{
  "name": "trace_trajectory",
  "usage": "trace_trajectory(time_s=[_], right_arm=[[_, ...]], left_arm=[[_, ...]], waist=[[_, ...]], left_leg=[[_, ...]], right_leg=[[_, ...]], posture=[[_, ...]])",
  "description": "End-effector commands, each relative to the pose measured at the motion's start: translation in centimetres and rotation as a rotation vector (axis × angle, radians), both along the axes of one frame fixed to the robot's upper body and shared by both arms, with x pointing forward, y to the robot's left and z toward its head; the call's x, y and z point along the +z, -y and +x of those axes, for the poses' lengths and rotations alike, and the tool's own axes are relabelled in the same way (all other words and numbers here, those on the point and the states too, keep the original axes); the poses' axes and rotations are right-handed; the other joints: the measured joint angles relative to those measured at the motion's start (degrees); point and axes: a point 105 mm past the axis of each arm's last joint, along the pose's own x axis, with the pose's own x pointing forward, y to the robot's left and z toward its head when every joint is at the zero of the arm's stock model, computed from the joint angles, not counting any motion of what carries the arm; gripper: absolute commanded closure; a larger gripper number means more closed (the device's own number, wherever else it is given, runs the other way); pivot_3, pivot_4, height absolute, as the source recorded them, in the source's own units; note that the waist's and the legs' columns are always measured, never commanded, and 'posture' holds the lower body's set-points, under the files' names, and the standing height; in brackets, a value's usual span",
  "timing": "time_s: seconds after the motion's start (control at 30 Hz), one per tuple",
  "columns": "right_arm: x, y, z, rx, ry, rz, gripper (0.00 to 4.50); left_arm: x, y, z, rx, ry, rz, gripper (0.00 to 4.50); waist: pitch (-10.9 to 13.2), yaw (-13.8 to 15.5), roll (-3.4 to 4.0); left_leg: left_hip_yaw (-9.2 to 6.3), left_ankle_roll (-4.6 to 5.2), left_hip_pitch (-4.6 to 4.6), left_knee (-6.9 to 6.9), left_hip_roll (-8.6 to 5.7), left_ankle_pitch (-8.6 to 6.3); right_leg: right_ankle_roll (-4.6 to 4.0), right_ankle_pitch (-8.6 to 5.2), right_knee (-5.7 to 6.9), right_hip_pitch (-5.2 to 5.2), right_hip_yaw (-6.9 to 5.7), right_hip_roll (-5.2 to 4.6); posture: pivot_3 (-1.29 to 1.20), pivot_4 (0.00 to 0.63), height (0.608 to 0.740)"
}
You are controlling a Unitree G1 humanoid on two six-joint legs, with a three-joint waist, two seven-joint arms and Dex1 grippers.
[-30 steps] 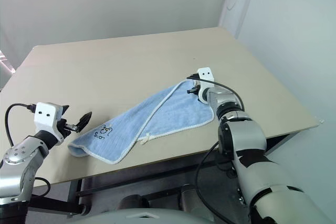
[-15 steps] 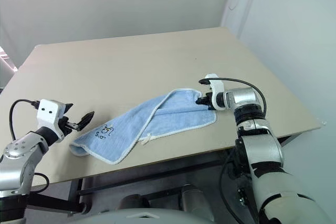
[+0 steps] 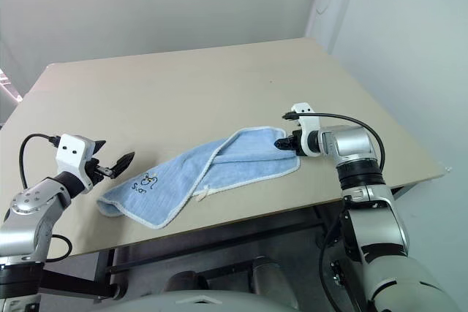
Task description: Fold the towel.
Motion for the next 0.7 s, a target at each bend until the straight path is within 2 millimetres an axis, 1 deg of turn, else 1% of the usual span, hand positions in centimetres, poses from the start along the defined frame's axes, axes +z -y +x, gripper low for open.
trace_trajectory(time_s=[0.03,0.07,0.13,0.17,0.27,0.4,0.47,0.57,0.7], right_arm=[[2.4,0.7,0.8,-0.002,0.087,0.008,1.72],[2.7,0.8,0.9,-0.003,0.099,0.013,1.72],[4.0,0.8,1.7,-0.009,0.16,0.047,1.72],[4.4,0.9,2.0,-0.018,0.181,0.05,1.72],[4.4,1.1,3.3,-0.048,0.222,0.034,1.72],[3.3,1.0,5.0,-0.113,0.254,0.013,1.72],[2.2,1.1,5.6,-0.145,0.249,-0.029,1.72],[1.1,0.8,5.9,-0.125,0.26,-0.101,1.72],[-0.2,-0.4,5.4,-0.055,0.222,-0.11,1.72]], left_arm=[[1.0,-0.2,0.3,-0.006,0.038,0.019,0.0],[1.0,-0.2,0.2,-0.008,0.037,0.018,0.0],[1.4,-0.4,0.2,-0.008,0.041,0.014,0.0],[1.6,-0.5,0.1,-0.005,0.045,0.005,0.0],[1.8,-1.0,0.0,0.004,0.045,0.005,0.0],[1.5,-1.1,-0.1,0.003,0.036,0.019,0.0],[1.5,-0.8,-0.1,-0.003,0.036,0.023,0.0],[1.4,-0.3,-0.3,-0.012,0.035,0.027,0.0],[1.3,-0.4,-0.5,-0.003,0.037,0.026,0.0]], waist=[[0.0,0.0,0.0],[0.0,0.0,0.0],[0.0,0.0,0.0],[0.0,-0.1,0.01],[0.0,-0.3,0.01],[0.0,-0.4,0.01],[0.0,-0.4,0.0],[0.0,-0.3,0.01],[0.0,-0.3,0.01]], left_leg=[[0.0,0.0,0.0,-0.01,0.0,0.0],[0.0,0.0,0.0,-0.01,0.0,0.0],[-0.01,0.0,0.02,0.0,0.0,0.0],[0.0,0.0,0.03,0.0,0.0,0.0],[0.0,0.0,0.08,0.02,0.01,0.0],[0.0,0.0,0.11,0.0,0.03,0.0],[0.0,0.0,0.07,0.0,0.02,0.0],[0.01,0.0,0.02,-0.02,0.0,0.0],[0.01,0.0,0.0,-0.05,-0.01,0.0]], right_leg=[[0.0,0.0,-0.01,0.0,0.0,-0.01],[0.0,0.0,-0.01,0.0,0.0,-0.01],[0.01,-0.01,-0.01,0.0,0.0,0.0],[0.01,-0.01,0.0,0.0,0.0,0.01],[0.0,0.0,0.04,0.01,0.01,0.04],[-0.01,0.0,0.05,0.02,0.01,0.06],[-0.02,0.01,0.04,0.02,0.01,0.05],[-0.14,0.1,0.0,0.01,0.03,0.01],[-0.13,0.1,-0.02,0.01,0.05,-0.02]], posture=[[0.0,0.0,0.729],[0.0,0.0,0.729],[0.0,0.0,0.729],[0.0,0.0,0.729],[0.0,0.0,0.729],[0.0,0.0,0.729],[0.0,0.0,0.729],[0.0,0.0,0.729],[0.0,0.0,0.729]])
